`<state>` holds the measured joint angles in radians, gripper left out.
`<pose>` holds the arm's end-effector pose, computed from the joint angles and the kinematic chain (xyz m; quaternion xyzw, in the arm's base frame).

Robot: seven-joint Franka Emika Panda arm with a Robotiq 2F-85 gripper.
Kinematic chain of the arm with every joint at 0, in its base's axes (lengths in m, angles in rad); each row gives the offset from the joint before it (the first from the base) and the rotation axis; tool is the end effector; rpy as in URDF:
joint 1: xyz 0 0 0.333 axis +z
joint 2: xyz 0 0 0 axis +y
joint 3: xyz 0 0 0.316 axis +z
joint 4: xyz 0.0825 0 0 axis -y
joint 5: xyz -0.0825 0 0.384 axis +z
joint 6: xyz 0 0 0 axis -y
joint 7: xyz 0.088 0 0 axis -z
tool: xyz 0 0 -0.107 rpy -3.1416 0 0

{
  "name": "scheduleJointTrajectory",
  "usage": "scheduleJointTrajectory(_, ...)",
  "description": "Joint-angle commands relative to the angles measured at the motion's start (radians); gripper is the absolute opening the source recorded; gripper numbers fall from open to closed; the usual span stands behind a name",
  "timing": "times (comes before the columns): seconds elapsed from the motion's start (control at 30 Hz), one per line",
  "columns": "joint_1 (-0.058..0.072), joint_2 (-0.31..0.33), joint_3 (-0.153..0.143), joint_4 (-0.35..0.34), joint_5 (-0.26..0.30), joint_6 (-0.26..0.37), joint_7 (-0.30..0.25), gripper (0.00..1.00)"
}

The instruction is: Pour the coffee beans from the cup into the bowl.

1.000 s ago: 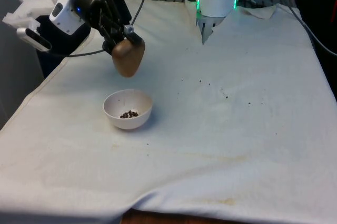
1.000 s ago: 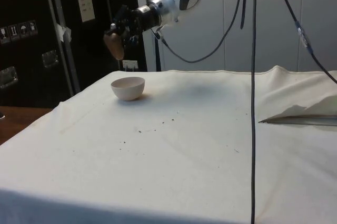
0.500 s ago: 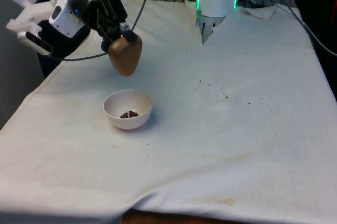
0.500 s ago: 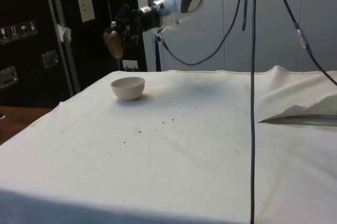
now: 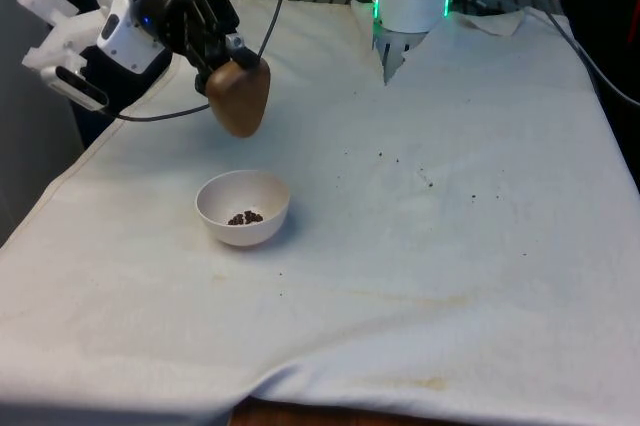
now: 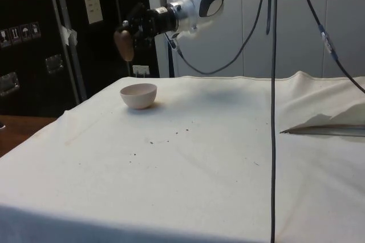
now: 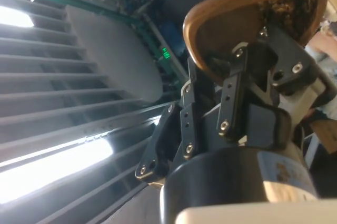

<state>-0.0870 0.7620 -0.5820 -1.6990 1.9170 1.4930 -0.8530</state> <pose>0.6183 -0.2721 0.2435 -0.7029 0.2217 -0.2734 0.6181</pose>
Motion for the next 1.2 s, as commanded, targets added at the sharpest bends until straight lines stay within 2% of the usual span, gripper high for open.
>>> scheduleJointTrajectory(0.0,-0.003,-0.004,0.003,-0.008,0.010,-0.003,0.002,0.03)
scheduleJointTrajectory(0.27,-0.005,-0.001,0.000,-0.034,0.060,-0.055,-0.003,0.03)
scheduleJointTrajectory(0.3,0.000,0.000,-0.005,-0.031,0.051,-0.050,-0.006,0.03)
scheduleJointTrajectory(0.33,-0.005,0.000,-0.001,-0.037,0.065,-0.061,-0.003,0.03)
scheduleJointTrajectory(0.4,-0.007,0.002,0.000,-0.043,0.082,-0.075,-0.003,0.03)
scheduleJointTrajectory(0.57,-0.007,0.006,0.000,-0.052,0.108,-0.096,-0.002,0.03)
scheduleJointTrajectory(0.6,-0.001,0.004,-0.006,-0.053,0.100,-0.092,-0.007,0.03)
scheduleJointTrajectory(0.63,-0.007,0.007,0.001,-0.054,0.114,-0.101,-0.002,0.03)
scheduleJointTrajectory(0.83,-0.008,0.017,0.001,-0.063,0.156,-0.133,0.002,0.03)
scheduleJointTrajectory(0.87,-0.002,0.019,-0.006,-0.064,0.156,-0.137,-0.004,0.03)
scheduleJointTrajectory(0.9,-0.008,0.021,0.001,-0.065,0.168,-0.143,0.003,0.03)
scheduleJointTrajectory(1.1,-0.008,0.031,0.002,-0.072,0.203,-0.169,0.006,0.03)
scheduleJointTrajectory(1.13,-0.002,0.031,-0.006,-0.072,0.198,-0.168,-0.001,0.03)
scheduleJointTrajectory(1.17,-0.008,0.034,0.001,-0.075,0.215,-0.179,0.007,0.03)
